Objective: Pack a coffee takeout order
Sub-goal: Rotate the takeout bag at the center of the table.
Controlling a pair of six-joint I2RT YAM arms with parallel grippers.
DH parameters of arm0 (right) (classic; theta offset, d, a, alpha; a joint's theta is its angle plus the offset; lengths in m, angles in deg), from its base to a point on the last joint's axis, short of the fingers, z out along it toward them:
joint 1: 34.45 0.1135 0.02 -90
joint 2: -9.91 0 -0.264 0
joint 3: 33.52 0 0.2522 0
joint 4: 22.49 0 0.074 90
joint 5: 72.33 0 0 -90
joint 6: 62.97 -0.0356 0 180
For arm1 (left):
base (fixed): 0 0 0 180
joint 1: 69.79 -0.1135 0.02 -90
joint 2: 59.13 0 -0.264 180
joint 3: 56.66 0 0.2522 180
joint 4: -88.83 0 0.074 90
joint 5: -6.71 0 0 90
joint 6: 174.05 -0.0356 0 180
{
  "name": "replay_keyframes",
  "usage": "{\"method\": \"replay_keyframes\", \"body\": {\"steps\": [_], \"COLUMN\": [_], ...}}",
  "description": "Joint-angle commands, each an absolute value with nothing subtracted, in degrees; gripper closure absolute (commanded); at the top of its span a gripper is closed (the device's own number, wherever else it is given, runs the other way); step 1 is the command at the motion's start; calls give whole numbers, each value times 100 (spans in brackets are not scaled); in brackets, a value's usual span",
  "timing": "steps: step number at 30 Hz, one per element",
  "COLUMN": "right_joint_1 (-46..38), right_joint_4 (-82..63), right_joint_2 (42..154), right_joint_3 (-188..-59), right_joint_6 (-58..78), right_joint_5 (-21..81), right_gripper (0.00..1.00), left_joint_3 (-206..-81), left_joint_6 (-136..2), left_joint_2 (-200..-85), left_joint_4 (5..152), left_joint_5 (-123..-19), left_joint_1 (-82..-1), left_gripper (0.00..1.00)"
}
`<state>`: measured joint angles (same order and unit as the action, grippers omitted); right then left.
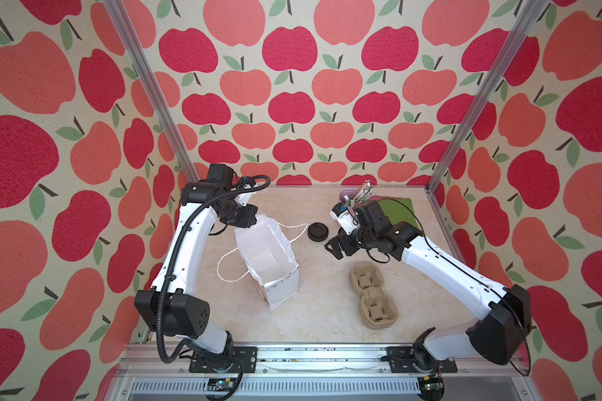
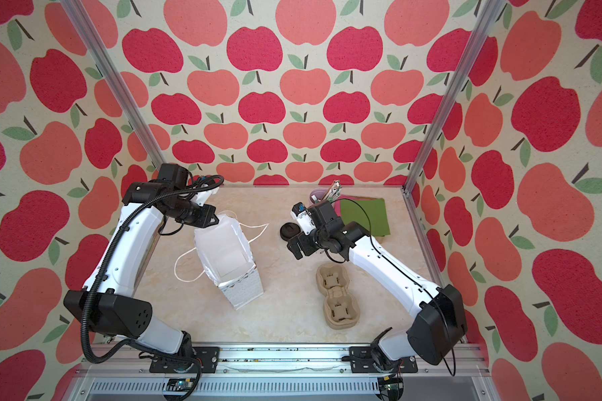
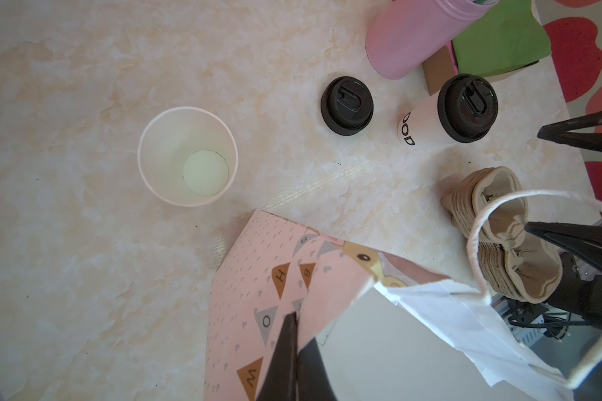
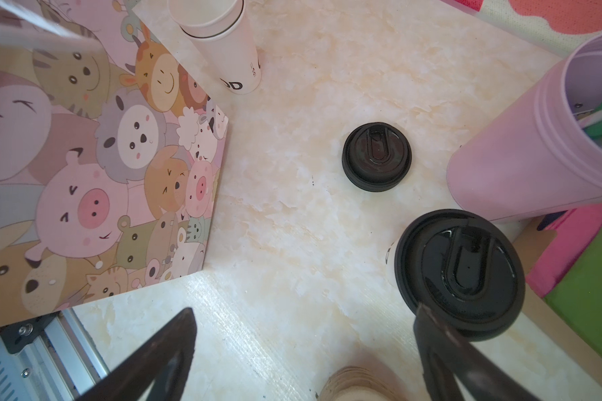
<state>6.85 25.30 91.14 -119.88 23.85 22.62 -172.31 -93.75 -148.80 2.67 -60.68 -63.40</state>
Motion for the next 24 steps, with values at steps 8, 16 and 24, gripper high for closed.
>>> {"method": "replay_keyframes", "body": {"steps": [8,16,24], "right_joint_1": [545,484,449], "right_joint_4": [2710,2748,2802], "right_joint_2": [8818,8740,8707], "right_joint_3": [-11794,-11698,-11645], "right_joint_6": [2456,2501,2538], "right_joint_5": [2205,2200,2214], "right_gripper": [1,1,1], "left_joint_3": [-17185,-17071,-17261], "left_joint_6": [-8270,-8232,-8738], "left_joint_2": [-14878,-14868,-14819], "left_joint_4": [-47,-187,-370], "left_joint_5": [-5919,-5998,-6810], "left_joint_1": [-6521,-6522,-6513], "left_gripper": [100,81,59]}}
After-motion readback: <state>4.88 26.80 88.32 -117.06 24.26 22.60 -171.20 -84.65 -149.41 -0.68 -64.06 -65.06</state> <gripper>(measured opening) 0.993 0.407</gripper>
